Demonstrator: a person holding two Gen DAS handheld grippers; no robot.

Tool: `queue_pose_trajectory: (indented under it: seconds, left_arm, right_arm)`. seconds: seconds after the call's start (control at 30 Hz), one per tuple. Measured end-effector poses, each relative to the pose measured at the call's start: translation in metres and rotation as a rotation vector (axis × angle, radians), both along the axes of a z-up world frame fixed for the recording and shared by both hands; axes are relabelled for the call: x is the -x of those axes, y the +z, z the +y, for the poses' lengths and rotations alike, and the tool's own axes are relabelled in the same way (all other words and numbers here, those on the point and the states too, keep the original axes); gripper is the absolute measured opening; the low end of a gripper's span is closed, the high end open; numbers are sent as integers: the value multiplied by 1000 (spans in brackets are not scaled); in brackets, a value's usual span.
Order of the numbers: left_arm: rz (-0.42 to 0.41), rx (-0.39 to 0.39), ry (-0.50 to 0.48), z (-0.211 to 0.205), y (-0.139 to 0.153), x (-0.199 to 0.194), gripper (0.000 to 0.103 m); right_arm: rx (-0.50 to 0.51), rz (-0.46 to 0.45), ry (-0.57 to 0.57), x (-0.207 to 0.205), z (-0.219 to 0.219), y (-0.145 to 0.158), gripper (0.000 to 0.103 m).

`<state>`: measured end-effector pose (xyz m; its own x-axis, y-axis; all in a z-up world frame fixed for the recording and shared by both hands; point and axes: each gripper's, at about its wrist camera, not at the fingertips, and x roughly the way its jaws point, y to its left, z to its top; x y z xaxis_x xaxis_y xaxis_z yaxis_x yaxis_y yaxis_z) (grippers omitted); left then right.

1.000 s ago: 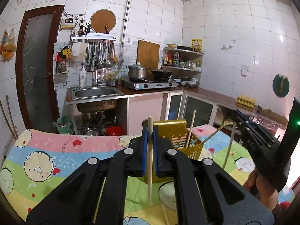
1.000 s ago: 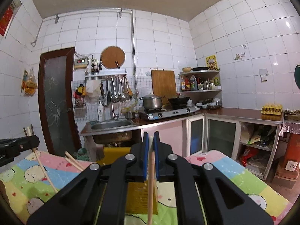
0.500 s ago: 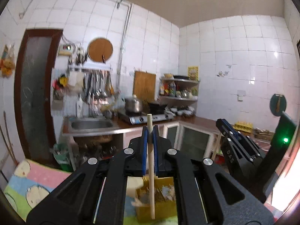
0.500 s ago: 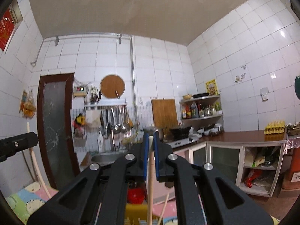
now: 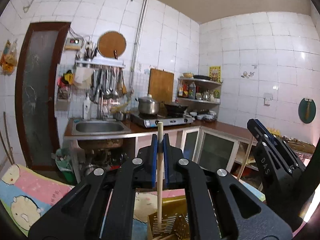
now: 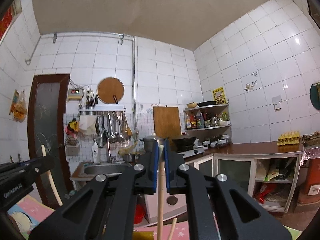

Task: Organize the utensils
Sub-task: 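Open the left tool dropping its chopstick in the holder while the right tool releases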

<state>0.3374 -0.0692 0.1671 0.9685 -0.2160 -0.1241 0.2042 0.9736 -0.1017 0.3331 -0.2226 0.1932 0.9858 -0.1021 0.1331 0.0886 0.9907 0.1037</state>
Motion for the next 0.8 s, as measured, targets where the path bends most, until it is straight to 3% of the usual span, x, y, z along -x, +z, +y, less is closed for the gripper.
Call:
queue_pose_trajectory:
  seconds: [0.33,0.4,0.47,0.53,0.57,0.6,0.63,0.67,0.8]
  left_arm:
    - [137,-29,-13,11,-47,-18,6]
    - [168,-30,-13,14,-51,-20,18]
    - [185,-15,-4,21,-50,-18,47]
    - [184,-7,10,28,-45,-10,62]
    - [182,-7,19,31,-41,-5,73]
    - [177,-6,26,34,-38,-1,77]
    - [165,-5,39,39,-32,7,85]
    - [156,-6,51,43,-26,15,92]
    - [150,-7,79,60,-9,39,98]
  right_arm:
    - [36,89,19,-11,0,-28,6]
    - [42,128,36,-12,-1,-32,6]
    - [54,154,22,-11,-3,-33,7]
    - [50,204,24,-9,-8,-31,8]
    - [39,226,23,-6,-13,-28,16]
    - [31,232,19,-2,-16,-26,26]
    - [20,232,12,6,-20,-23,47]
    - [12,230,5,14,-23,-20,53]
    - [10,288,2,41,-27,-15,55]
